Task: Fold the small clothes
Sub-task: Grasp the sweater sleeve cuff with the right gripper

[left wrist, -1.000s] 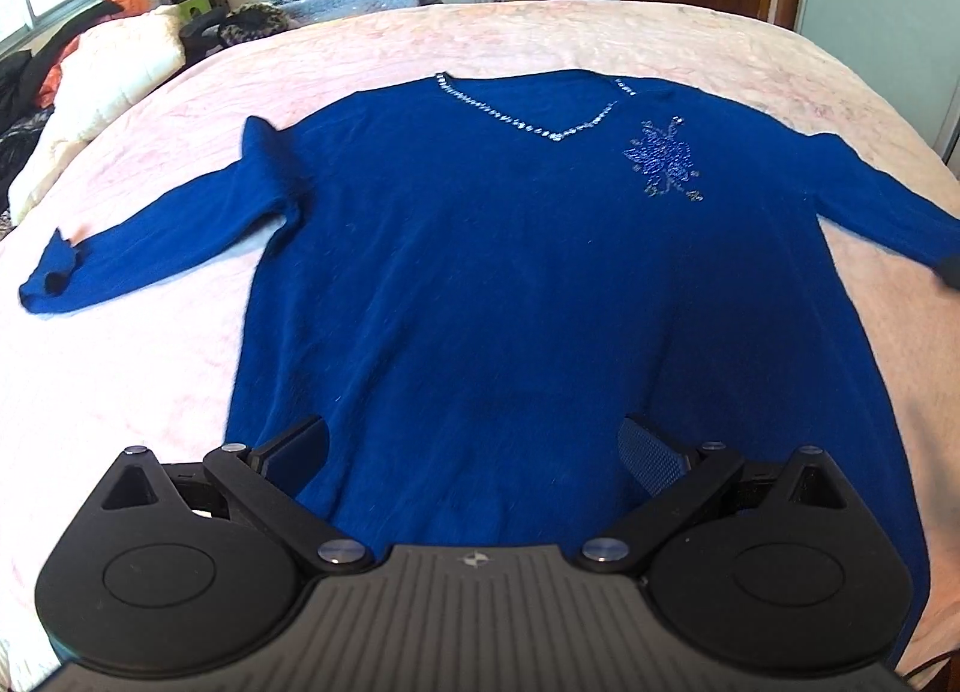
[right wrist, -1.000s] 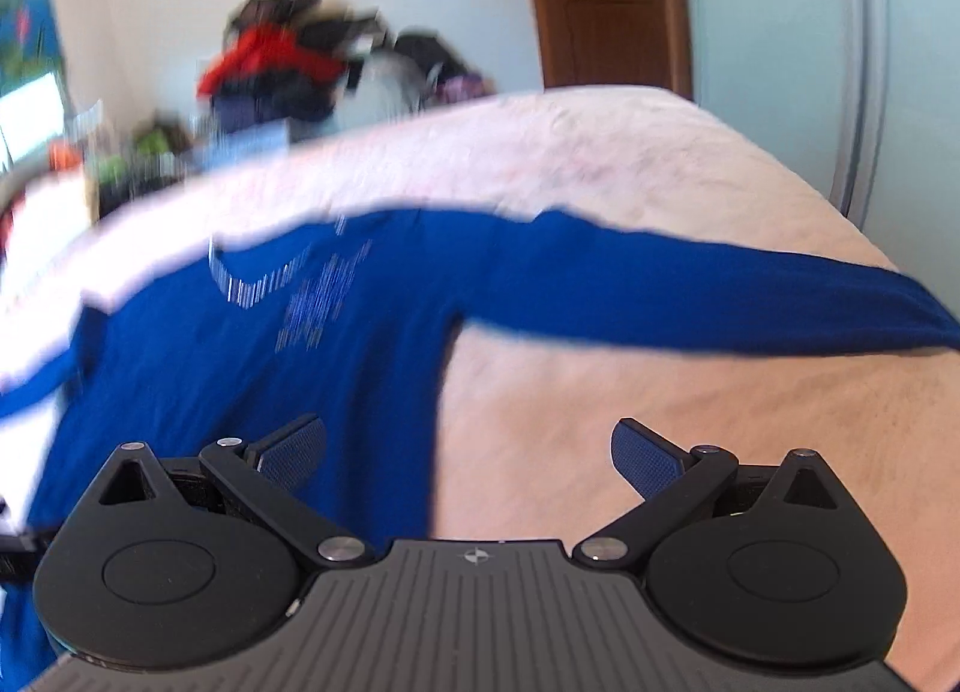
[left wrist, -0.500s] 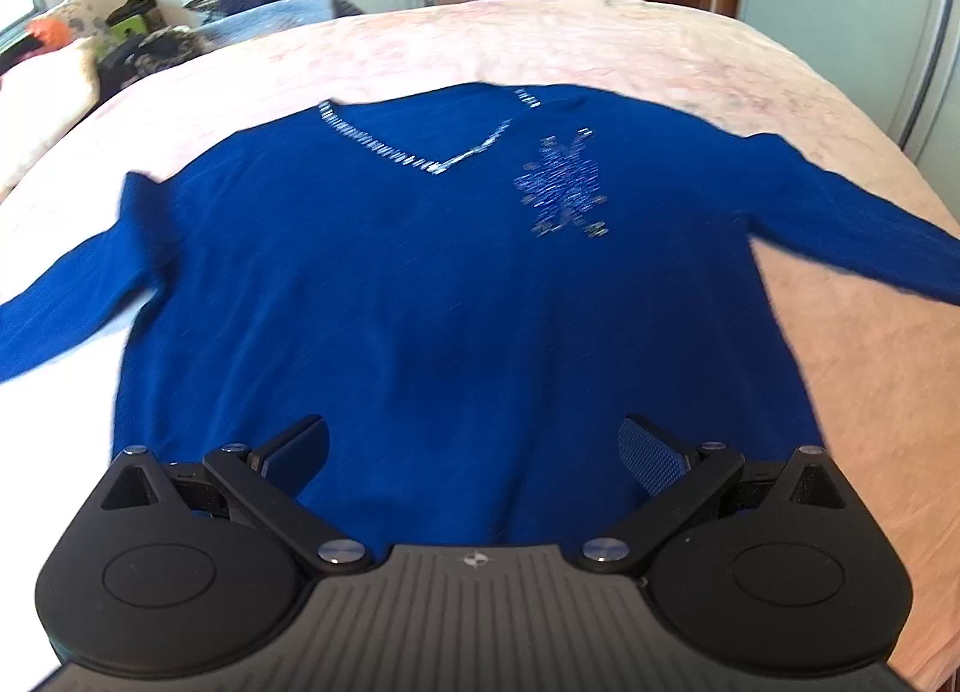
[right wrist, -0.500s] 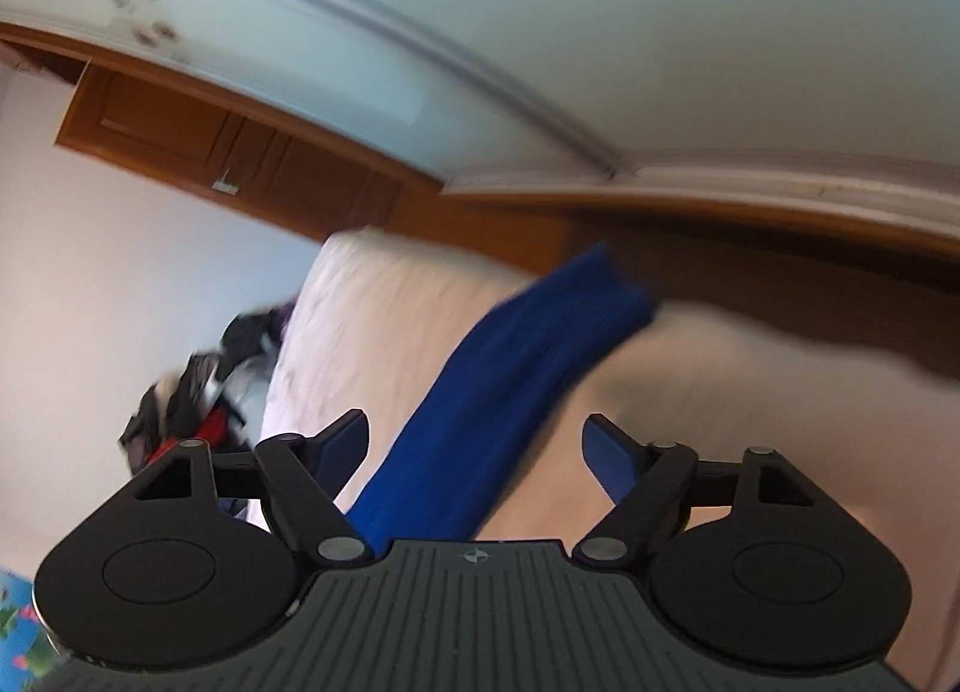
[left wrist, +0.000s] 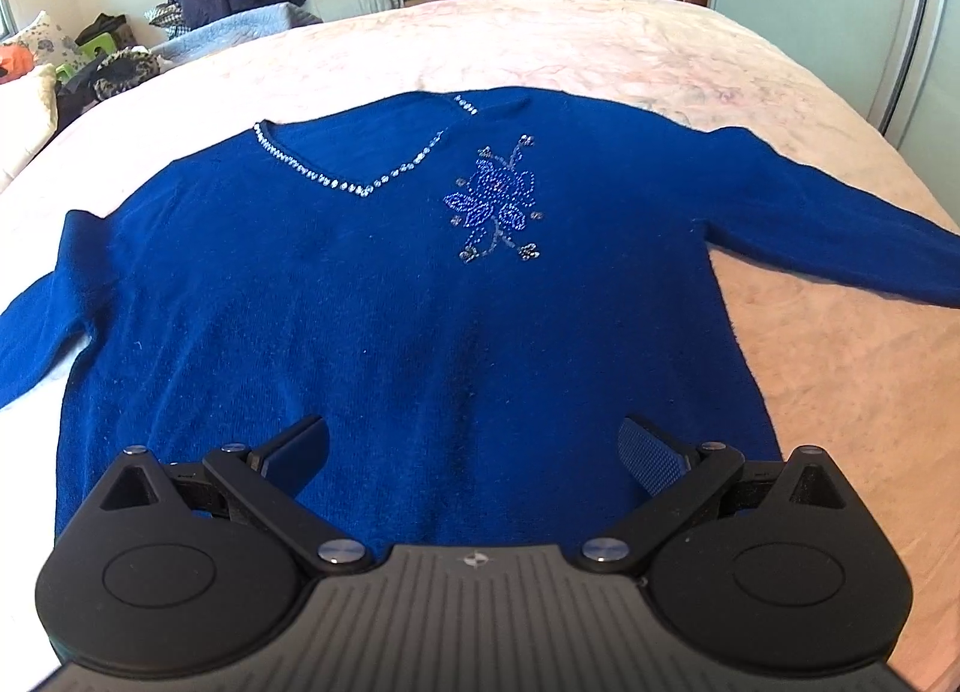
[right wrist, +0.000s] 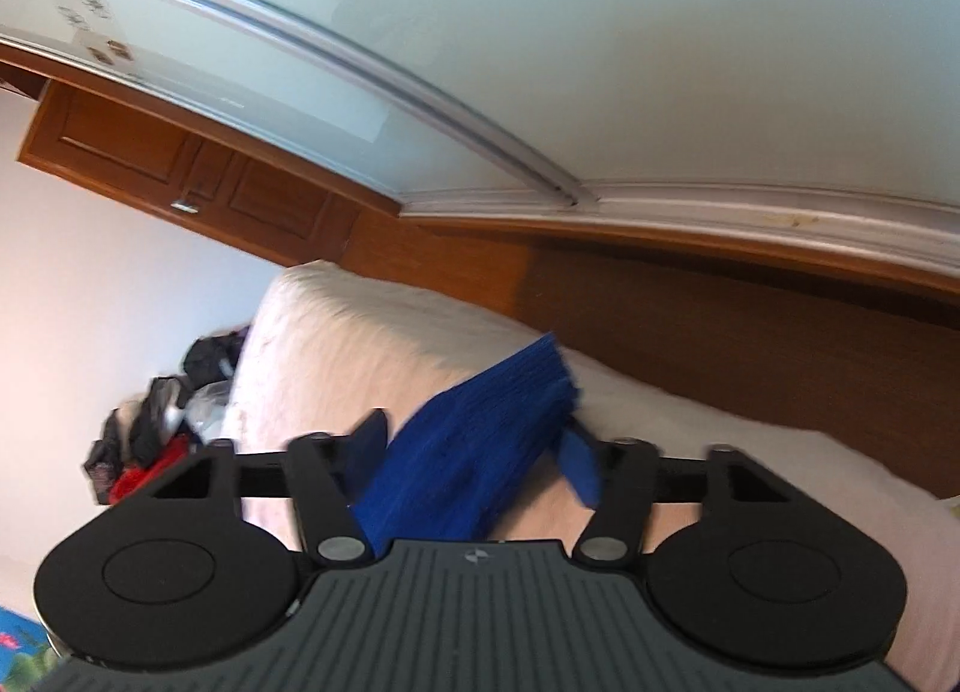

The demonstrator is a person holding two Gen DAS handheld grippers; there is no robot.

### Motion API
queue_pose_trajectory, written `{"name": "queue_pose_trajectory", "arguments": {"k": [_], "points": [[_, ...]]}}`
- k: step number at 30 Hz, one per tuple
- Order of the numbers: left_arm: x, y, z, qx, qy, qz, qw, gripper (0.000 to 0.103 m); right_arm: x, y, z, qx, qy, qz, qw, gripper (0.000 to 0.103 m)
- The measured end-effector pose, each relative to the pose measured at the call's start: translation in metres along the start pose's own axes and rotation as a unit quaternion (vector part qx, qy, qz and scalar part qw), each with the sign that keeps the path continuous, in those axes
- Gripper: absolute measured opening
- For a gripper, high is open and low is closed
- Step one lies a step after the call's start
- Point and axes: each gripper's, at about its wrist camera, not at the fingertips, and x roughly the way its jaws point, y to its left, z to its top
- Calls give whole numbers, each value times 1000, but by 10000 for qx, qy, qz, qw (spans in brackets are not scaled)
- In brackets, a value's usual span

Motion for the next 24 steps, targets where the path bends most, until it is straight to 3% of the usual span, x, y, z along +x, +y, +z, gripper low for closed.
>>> {"name": "queue_pose_trajectory", "arguments": {"k": [5,6,7,13,18,24], "points": [[1,3,0,-18,-34,-10,10000,103,3,-11,-1,71,-94,-115,9999,32],[2,4,0,-22,-43,-15,10000,103,3,-13,-2,115,-124,-106,9998,19],[2,5,1,-34,-48,-10,10000,103,4,-14,-2,141,-146,-116,9997,15],[-3,22,6,-199,-316,-53,9993,103,1,6,-13,39,-217,346,9992,11],[-2,49,4,-488,-355,-66,9982,103,23,96,-56,-610,293,1279,9895,11],[-13,90,-7,-794,-574,-168,9950,103,71,237,-164,-1653,1489,2334,9466,11]]}}
